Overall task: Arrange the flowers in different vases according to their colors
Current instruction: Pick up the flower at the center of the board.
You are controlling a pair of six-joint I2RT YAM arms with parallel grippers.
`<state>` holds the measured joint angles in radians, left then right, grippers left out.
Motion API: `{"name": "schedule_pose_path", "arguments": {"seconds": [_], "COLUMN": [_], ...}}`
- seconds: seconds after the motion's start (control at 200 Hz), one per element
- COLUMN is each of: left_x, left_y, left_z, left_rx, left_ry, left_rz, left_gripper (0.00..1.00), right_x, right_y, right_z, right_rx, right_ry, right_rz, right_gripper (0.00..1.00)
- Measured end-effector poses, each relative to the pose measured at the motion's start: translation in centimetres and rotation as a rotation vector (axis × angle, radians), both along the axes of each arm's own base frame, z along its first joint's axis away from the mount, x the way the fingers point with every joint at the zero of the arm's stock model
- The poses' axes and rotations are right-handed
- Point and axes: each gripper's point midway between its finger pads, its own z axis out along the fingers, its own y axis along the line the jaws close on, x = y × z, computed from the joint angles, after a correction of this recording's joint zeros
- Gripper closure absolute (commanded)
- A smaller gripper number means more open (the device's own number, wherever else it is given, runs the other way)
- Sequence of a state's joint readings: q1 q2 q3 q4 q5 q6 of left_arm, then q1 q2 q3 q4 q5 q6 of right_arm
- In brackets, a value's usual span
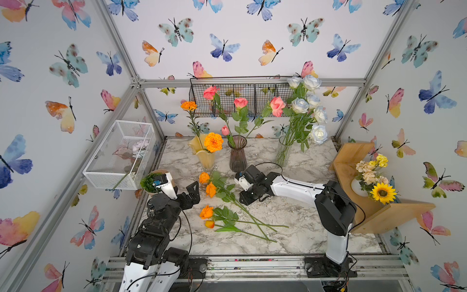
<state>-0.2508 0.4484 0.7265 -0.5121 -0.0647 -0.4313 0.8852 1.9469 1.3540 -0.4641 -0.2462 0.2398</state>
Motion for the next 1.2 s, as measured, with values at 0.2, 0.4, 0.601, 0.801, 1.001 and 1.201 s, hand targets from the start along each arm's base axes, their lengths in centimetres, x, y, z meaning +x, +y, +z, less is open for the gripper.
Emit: {"name": "schedule_pose_path", "arguments": {"seconds": [0.2,0.4,0.601,0.801,1.001,1.201], "left_x": [0.0,0.0,0.0,0.0,0.0,0.0], "left_y": [0.0,0.0,0.0,0.0,0.0,0.0], "left_z": [0.0,0.1,0.2,0.2,0.2,0.2], "left_rx": [0.0,-0.001,-0.002,-0.002,-0.002,-0.002], "left_ry": [0.0,-0.003,-0.006,-0.006,-0.006,-0.006], "left_rz": [0.0,0.0,0.0,0.0,0.0,0.0], "left_gripper": [0.01,0.01,0.01,0.01,0.01,0.01], "right_x": [-0.3,-0.2,0.0,0.4,0.4,0.3], "right_y": [0.2,0.2,0.4,1.0,1.0,0.9], "right_z": [-1.4,-2.1,-2.6,-2.4,-2.8,-3.2], "right_rx": [-0.011,-0.019,-0.022,-0.013,-0.02,-0.027], "right_ry": [0.024,0.025,0.02,0.004,0.005,0.005], "right_rz": [0.011,0.019,0.03,0.046,0.056,0.071], "right_gripper": [0.72,0.77,0.84,0.84,0.86,0.98]}}
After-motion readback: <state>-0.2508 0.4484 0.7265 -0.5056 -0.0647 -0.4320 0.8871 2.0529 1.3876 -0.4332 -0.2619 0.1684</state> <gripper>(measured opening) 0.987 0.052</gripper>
